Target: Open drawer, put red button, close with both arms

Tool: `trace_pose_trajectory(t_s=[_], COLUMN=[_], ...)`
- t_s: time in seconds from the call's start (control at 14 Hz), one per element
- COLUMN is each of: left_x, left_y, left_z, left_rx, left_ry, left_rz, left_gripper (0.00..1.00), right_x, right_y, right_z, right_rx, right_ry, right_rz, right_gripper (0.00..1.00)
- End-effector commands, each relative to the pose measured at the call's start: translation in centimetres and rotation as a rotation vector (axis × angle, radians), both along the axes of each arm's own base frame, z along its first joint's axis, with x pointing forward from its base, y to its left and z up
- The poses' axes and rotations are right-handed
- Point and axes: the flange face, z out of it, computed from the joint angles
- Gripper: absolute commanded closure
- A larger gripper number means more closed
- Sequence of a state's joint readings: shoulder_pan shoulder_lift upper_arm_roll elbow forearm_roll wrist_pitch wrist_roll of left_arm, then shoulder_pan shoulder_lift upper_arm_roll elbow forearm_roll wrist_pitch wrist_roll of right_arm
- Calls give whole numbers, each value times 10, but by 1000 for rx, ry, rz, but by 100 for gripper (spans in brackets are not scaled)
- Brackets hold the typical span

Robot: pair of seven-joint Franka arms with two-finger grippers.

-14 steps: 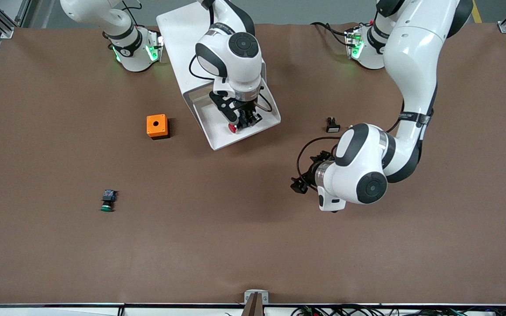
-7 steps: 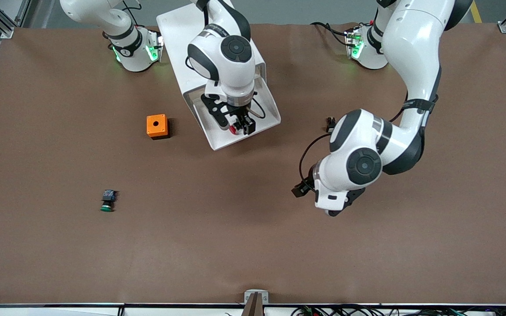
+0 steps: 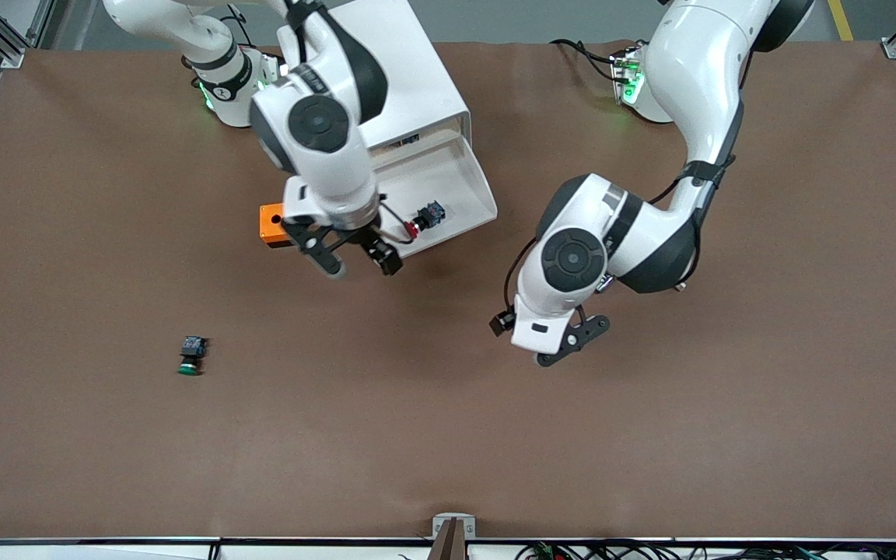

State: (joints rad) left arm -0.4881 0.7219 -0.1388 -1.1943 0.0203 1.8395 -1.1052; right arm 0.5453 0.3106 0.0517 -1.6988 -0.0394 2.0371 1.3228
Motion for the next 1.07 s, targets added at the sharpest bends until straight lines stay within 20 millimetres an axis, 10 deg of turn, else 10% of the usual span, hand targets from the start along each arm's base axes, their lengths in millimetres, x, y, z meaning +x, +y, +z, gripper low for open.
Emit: trace_pose_trajectory(t_s=[0.0,0.5,1.0], left_x=[-16,-72,-122], left_y=[-25,-91,-137], left_z=[0,-25,-44], left_rx=[2,9,-64], left_ry=[-40,-12,57], left_rz=[-40,-148,-183], left_gripper=[0,0,0], right_x=[25,64,55], right_y=[-55,-215,-320], right_z=[20,65,108], right_rx=[30,0,47], right_ry=[1,-30,-23], right_rz=[112,488,636], right_gripper=[0,0,0])
